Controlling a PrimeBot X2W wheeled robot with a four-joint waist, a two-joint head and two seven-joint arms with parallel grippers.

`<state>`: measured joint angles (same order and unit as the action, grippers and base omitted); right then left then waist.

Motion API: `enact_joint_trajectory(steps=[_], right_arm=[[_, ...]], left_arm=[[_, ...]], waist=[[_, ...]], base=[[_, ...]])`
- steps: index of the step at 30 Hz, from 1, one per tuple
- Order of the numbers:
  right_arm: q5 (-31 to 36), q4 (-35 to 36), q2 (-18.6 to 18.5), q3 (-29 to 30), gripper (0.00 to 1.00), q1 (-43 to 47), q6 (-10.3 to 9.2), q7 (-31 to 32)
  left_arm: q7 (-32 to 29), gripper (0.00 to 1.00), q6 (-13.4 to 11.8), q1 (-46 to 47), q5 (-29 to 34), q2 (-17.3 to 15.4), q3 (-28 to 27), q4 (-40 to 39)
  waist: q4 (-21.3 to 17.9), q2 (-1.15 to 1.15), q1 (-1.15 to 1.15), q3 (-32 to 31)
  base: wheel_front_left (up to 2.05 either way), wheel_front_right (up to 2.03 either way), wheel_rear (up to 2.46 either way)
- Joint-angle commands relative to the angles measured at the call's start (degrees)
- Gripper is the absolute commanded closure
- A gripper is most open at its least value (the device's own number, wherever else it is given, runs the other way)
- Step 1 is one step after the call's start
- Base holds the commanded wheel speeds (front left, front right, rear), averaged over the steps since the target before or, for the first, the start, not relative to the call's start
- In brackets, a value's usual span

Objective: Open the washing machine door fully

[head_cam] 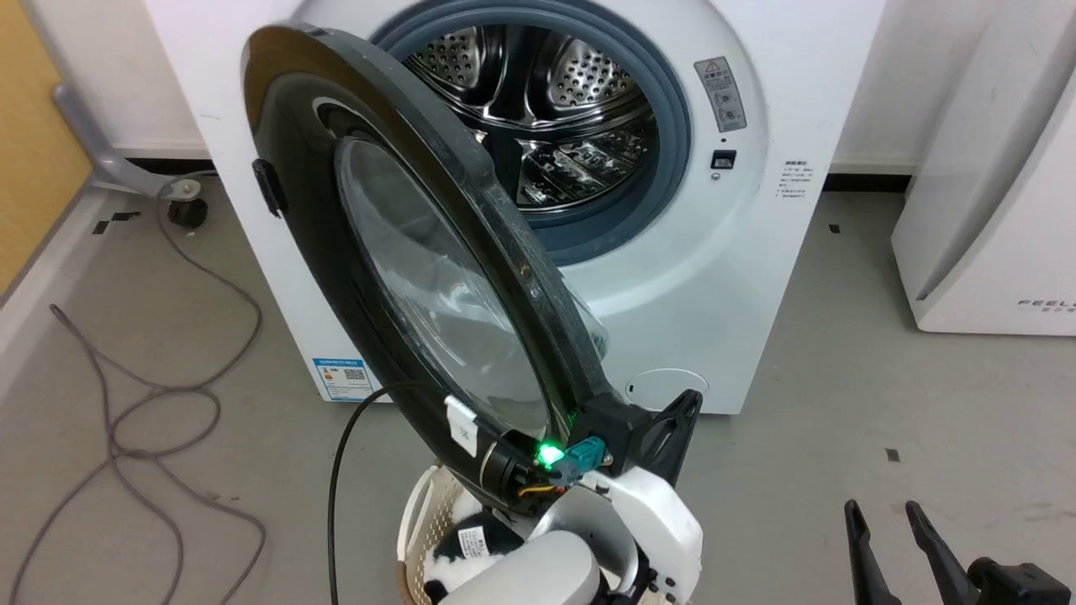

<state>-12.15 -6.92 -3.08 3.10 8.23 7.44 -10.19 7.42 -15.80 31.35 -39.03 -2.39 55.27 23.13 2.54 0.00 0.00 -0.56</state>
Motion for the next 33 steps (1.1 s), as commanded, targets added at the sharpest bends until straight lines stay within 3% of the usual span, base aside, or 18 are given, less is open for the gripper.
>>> enact_joint_trajectory(steps=[1,16,33], right_arm=[[-0.23,-0.18,0.2,0.11,0.0,-0.09,0.05,-0.02],[-0.03,-0.22,0.2,0.22,0.0,0.7,0.05,0.76],[-0.12,-1.1,0.2,0.53,0.0,1.43,0.05,1.68]], left_arm=[[0.44,1.0,-0.75,-1.41,-0.12,-1.54,-0.09,-1.07],[0.29,1.0,-5.66,-9.51,-0.48,-10.16,-1.25,-14.48],[-0.45,1.0,-15.45,-20.87,3.78,-22.97,-0.71,-36.4]], waist=[[0.48,0.0,0.0,-0.24],[2.48,0.0,0.0,-0.73],[8.18,0.0,0.0,-1.91]], base=[[0.0,0.0,0.0],[0.0,0.0,0.0],[0.0,0.0,0.0]])
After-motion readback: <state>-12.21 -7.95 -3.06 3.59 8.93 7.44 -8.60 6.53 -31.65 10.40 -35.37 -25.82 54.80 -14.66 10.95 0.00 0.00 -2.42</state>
